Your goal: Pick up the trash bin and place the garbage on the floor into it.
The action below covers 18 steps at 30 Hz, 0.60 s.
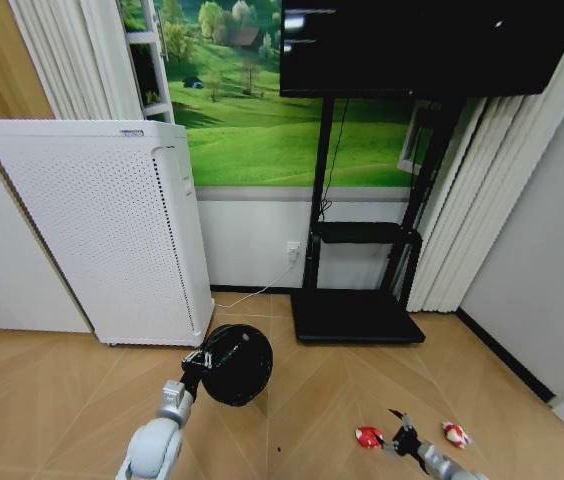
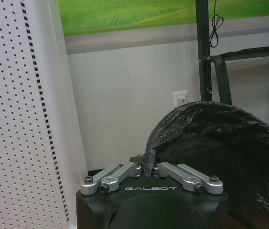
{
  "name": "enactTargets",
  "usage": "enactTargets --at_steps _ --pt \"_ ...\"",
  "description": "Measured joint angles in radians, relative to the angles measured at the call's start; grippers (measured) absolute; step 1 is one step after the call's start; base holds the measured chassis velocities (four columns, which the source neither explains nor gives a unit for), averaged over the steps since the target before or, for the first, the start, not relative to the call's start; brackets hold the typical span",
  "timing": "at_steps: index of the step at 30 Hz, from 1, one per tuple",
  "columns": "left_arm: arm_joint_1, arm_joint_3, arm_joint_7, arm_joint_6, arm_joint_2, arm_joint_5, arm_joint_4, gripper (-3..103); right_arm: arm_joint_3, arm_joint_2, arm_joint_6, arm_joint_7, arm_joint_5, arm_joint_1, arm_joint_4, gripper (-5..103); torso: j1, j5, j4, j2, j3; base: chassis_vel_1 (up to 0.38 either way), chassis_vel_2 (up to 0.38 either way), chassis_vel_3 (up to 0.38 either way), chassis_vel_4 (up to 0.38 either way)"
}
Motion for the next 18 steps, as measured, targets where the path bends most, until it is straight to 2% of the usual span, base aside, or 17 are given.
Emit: enactTargets --at_steps 18 --pt "0.012 0.031 -0.002 -0.004 0.001 0.005 -0.013 4 -0.089 0.108 0.021 0.005 -0.063 0.138 -0.217 98 0.0 0.0 0.0002 0.0 0.0 0.0 0.0 0.0 0.0"
